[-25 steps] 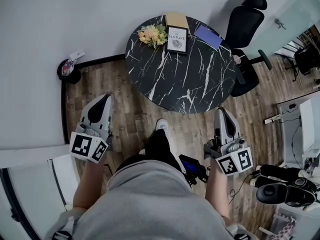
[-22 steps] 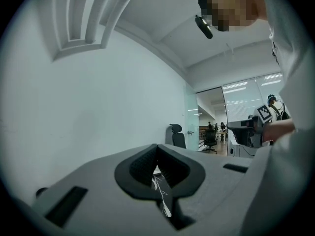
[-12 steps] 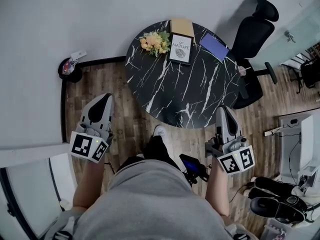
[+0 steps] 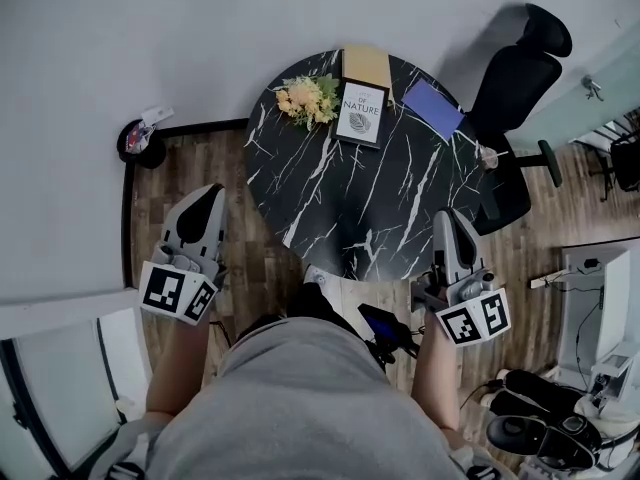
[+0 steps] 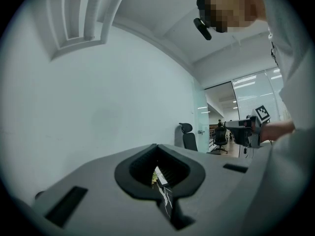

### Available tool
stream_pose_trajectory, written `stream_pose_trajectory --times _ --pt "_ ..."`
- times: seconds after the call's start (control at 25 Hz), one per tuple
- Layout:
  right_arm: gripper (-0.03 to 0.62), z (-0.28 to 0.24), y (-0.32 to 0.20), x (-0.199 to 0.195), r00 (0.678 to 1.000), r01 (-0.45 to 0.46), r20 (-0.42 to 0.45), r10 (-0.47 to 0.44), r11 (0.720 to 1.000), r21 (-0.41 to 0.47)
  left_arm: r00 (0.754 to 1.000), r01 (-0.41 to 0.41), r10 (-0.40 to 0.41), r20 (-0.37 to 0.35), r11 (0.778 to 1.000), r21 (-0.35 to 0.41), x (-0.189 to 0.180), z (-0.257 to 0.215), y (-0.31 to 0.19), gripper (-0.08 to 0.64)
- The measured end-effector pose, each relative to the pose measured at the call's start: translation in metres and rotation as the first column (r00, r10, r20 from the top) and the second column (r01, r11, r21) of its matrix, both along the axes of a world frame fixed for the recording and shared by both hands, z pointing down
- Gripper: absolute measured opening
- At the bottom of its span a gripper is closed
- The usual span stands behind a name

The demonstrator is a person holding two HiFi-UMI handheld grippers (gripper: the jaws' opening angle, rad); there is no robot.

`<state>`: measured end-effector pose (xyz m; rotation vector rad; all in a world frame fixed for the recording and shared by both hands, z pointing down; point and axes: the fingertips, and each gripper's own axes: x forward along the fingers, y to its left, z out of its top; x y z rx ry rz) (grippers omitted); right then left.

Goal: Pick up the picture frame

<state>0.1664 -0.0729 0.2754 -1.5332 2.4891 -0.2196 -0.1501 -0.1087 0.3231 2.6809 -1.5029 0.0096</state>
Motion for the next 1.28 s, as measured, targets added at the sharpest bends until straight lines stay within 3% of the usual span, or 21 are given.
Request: stream_pose_trajectory --times 0.64,1.28 --pt "0.026 0.009 -0.087 0.027 0.996 0.088 0.000 -0.088 0.996 0.007 0.996 0.084 -0.084 0.013 0.997 0.001 0.020 0.007 -0.056 0.008" --pt "0.026 0.020 -0.097 0.039 0.995 0.097 0.003 -0.097 0.995 -0.024 0.997 0.074 -0.073 0.020 0.997 -0.020 0.036 0.012 -0.063 0.008"
